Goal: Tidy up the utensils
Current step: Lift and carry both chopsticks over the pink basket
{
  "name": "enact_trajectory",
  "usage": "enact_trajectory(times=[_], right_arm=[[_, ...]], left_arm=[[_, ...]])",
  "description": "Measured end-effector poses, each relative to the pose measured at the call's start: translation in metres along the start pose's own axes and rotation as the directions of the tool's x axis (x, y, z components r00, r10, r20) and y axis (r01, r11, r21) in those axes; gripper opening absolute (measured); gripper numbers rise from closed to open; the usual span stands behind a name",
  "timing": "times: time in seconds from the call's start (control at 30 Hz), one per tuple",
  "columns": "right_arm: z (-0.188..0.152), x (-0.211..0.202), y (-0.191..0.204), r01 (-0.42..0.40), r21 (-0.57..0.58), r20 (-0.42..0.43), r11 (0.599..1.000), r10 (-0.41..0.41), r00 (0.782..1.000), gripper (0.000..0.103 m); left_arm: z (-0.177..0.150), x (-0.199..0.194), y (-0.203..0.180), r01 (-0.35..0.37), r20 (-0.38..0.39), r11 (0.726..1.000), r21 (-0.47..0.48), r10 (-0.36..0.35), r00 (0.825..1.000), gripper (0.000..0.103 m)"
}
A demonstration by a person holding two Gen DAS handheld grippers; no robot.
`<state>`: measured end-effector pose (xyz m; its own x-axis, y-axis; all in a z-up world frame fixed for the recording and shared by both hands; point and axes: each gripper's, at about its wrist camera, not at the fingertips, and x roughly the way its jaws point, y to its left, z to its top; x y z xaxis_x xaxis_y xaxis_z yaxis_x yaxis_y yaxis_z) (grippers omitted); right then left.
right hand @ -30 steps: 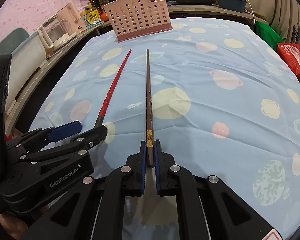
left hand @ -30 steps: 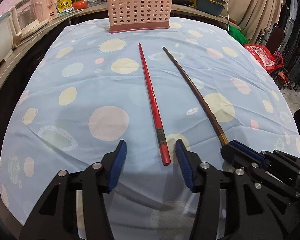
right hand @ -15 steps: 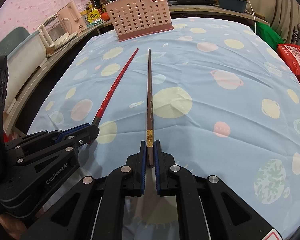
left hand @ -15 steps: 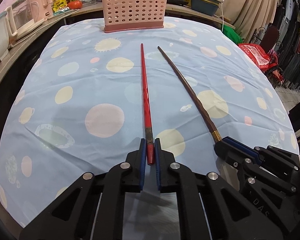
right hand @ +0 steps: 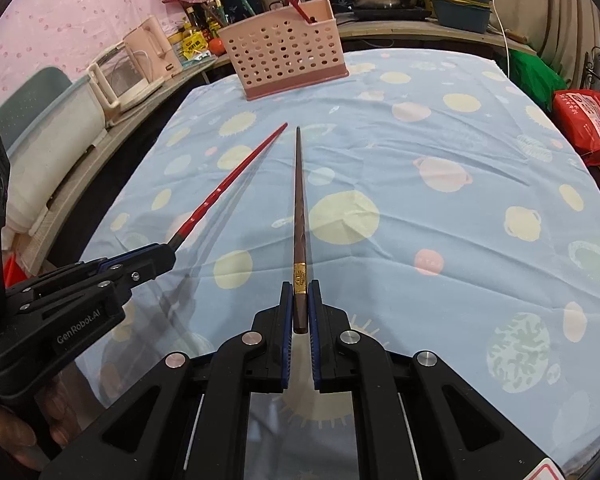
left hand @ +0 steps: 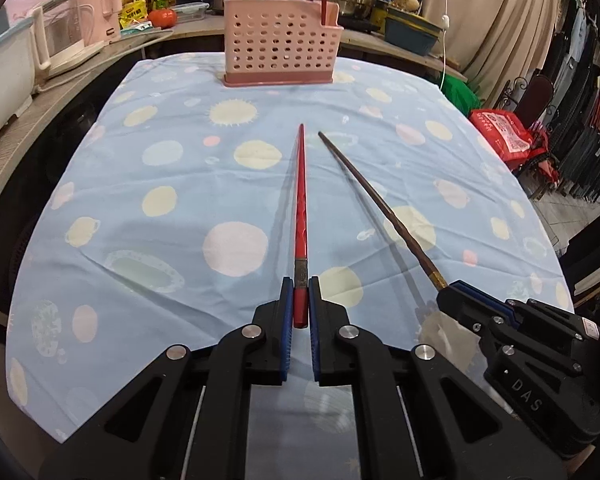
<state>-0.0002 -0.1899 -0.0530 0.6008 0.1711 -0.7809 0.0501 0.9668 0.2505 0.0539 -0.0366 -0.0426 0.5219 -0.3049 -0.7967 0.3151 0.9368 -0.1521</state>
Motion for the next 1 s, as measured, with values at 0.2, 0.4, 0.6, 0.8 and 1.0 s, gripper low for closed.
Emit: enact_trajectory(times=[0.2,0.4,0.6,0.8,1.0], right_arm=[[0.011,-0.028,0.0,-0.009,0.009,0.053,1.0,0.009,0.999,0.007],[0.029,-0.056,0.001,-0.027,0.013,0.118,1.0,0.025,0.993,0.007],[0.047,-0.08,0.003,-0.045,0.015,0.172,0.999,0.042,0.984,0.007],[0.068,-0.102,0.006,-0.067,0.006,0.238,0.998,0.064,0.969,0.007],[0.096,-0.109,0.012,-0.089,-0.017,0.28,0.996,0.09,0.956,0.007]], left_arm=[[0.008,-0.03,0.004,0.01,0.052,1.0,-0.018,-0.009,0.999,0.007],[0.021,-0.059,0.007,0.028,0.11,0.999,-0.032,-0.025,0.994,0.007],[0.035,-0.084,0.013,0.039,0.149,0.998,-0.05,-0.032,0.988,0.007],[0.054,-0.105,0.014,0.046,0.201,0.998,-0.04,-0.037,0.979,0.007],[0.081,-0.112,0.011,0.032,0.236,0.999,-0.017,-0.027,0.971,0.007]])
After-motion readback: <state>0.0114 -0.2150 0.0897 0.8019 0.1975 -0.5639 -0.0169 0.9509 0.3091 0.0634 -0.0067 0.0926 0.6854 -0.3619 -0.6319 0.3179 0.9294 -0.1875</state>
